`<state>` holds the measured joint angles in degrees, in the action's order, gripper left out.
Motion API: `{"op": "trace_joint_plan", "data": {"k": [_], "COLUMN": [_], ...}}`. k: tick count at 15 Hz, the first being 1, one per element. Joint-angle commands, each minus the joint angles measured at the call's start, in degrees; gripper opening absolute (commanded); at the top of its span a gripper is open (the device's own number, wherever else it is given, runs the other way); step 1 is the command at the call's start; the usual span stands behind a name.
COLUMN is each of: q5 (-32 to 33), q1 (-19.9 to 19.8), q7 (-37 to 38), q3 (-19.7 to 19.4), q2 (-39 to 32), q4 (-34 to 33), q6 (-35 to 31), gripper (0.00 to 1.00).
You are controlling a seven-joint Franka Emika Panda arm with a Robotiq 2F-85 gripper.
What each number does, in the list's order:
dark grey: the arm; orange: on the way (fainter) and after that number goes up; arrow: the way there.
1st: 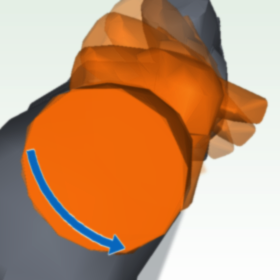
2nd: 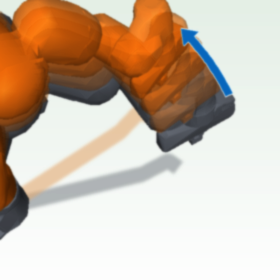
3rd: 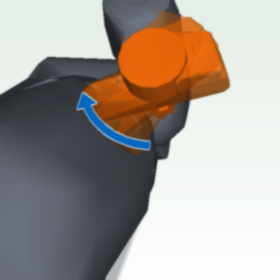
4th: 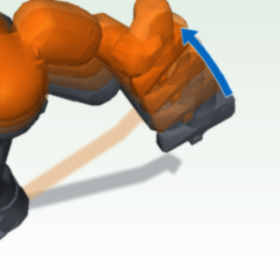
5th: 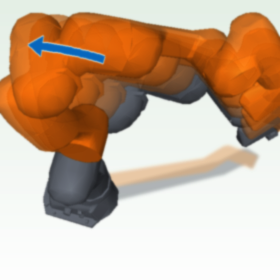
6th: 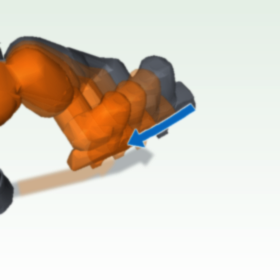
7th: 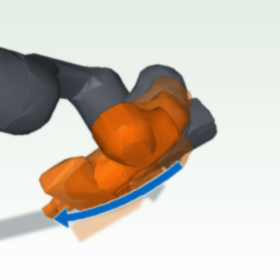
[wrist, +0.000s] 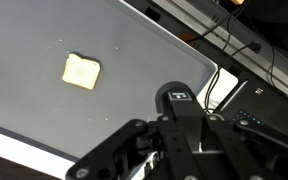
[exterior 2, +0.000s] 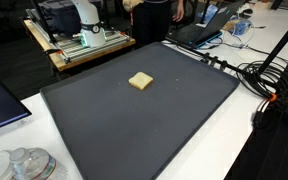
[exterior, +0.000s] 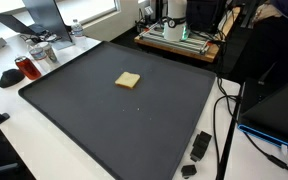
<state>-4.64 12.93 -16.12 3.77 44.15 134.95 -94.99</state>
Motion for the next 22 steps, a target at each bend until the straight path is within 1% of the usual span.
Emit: {"op": "trace_joint_plan", "data": {"k": [1,3,4,5,7,10,13,15,17,18,20,22], "q5": [0.0,0.01,0.01,-0.07,-0.99,-1.81,-1.35,-1.91,-2.06,-1.78,-3.05,-2.59], "q1": [0.0,0.01,0.01,-0.08,-0.21,-0.48,-2.65,-4.26,-6.23,-7.38,-8.45,-9.48], "q7": [0.02,0.02,0.02,-0.17,-0.1,1.38,5.95,7.66,9.78,12.01,14.03,18.11], "q3": [0.06,0.06,0.06,-0.17,-0.61,-0.07,-0.1,-1.29,-2.1,-2.22,-2.78,-2.26], "q2": [0.26,0.71,0.81,-0.42,-5.28,-12.15,-18.95,-22.88,-26.02,-27.49,-30.1,-32.52], "q4": [-0.09,-0.09,-0.09,-0.56,-2.36,-4.15,-5.86,-6.86,-6.81,-6.46,-6.38,-5.78], "q6": [0.09,0.12,0.12,-0.7,-2.98,-8.38,-14.18,-16.16,-20.0,-22.24,-24.32,-26.9], "gripper": [0.21,0.21,0.06,0.06,0.06,0.06,0.06,0.06,0.06,0.05,0.05,0.06]}}
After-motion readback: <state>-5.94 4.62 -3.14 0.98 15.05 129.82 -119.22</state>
